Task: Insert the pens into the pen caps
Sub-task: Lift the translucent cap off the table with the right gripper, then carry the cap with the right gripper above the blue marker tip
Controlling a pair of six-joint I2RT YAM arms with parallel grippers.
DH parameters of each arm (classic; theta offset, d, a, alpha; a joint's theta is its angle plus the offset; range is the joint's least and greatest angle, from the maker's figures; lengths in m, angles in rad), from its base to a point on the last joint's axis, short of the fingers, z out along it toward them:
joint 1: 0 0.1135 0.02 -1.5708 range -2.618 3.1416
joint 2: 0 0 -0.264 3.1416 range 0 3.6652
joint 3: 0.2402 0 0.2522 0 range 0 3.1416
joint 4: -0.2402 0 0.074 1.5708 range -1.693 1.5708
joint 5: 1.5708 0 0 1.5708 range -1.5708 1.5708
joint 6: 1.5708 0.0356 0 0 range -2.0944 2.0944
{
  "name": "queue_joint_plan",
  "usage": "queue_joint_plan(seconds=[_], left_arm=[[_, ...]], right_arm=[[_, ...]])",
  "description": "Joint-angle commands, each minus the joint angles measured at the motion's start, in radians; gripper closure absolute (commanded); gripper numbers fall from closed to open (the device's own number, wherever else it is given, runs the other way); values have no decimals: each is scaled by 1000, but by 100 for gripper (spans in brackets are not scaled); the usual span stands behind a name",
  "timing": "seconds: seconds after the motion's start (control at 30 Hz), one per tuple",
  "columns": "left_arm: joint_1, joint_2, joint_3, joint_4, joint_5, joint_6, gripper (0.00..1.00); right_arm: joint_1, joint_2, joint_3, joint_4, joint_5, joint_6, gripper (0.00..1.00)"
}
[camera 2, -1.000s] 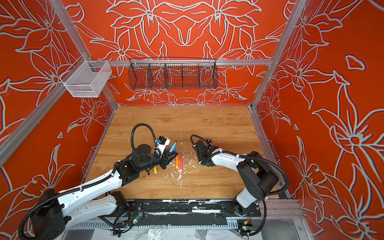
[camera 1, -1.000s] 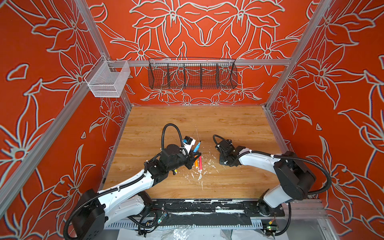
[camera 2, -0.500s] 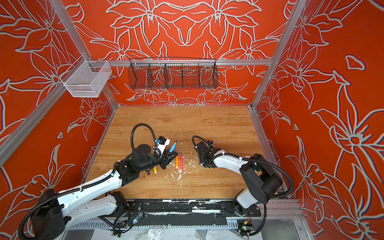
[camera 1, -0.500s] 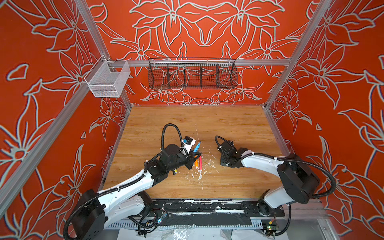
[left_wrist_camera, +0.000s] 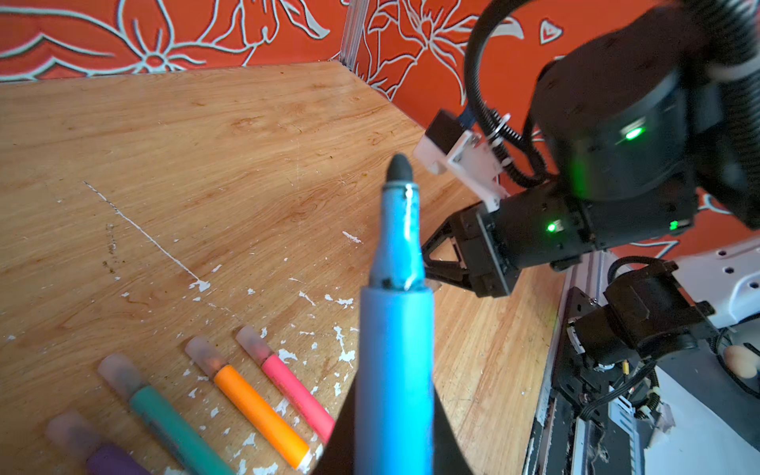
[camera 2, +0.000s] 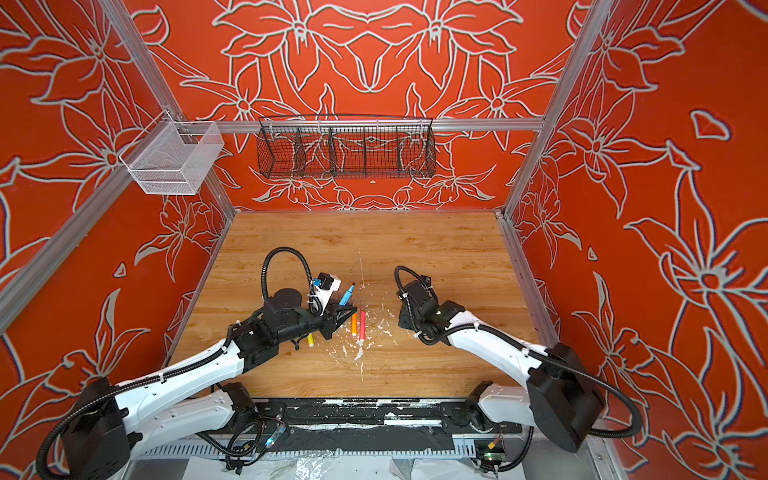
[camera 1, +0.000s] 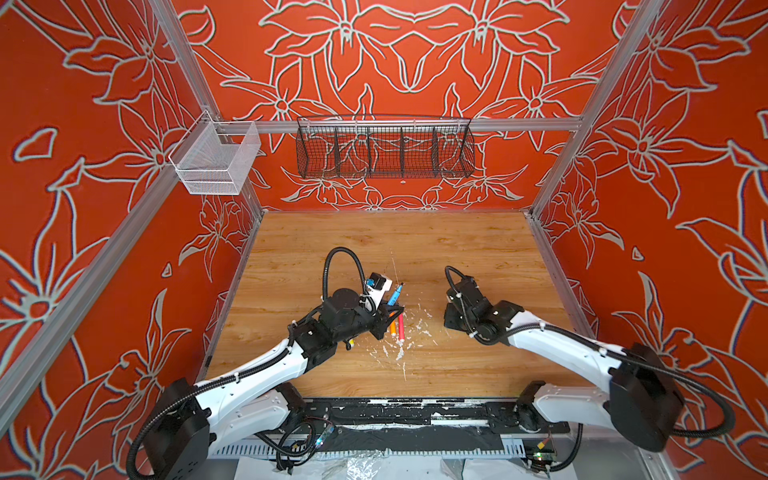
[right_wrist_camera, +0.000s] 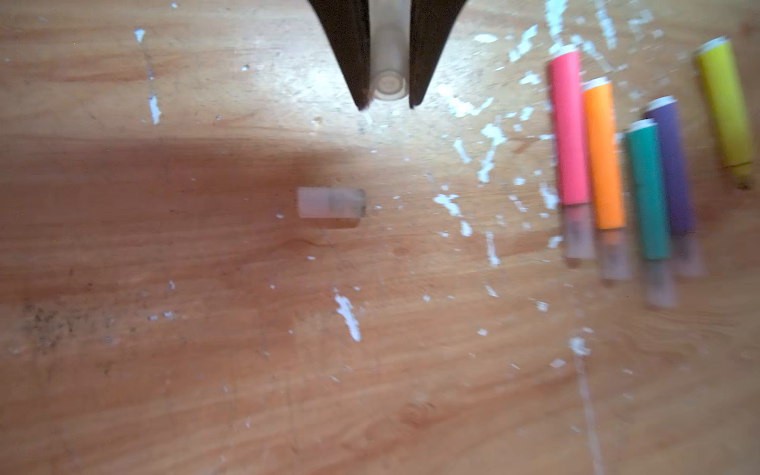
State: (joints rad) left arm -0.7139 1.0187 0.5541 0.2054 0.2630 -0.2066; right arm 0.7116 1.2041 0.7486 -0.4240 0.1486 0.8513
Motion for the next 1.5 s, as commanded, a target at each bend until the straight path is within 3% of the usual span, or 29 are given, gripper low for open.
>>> queue_joint_plan(seconds=[0.0, 0.13, 0.27, 0.6, 1.0, 1.47], left_arm=[[-8, 10, 17, 47, 35, -11, 100], [-20, 16, 6, 79, 42, -28, 100], [-30, 16, -3, 104, 52, -47, 100], [-35, -2, -17, 119, 48, -49, 100], [-36, -62, -35, 126, 56, -45, 100], [-38, -55, -30, 118, 46, -41, 100]], right_arm=[[49, -87, 88, 5, 29, 46, 99], [120, -171, 146, 84, 86, 64, 99], [190, -218, 143, 284, 106, 60, 99], [249, -159, 113, 609, 73, 111, 100], [258, -135, 92, 642, 169, 132, 100], [258, -70, 98, 698, 112, 144, 100]])
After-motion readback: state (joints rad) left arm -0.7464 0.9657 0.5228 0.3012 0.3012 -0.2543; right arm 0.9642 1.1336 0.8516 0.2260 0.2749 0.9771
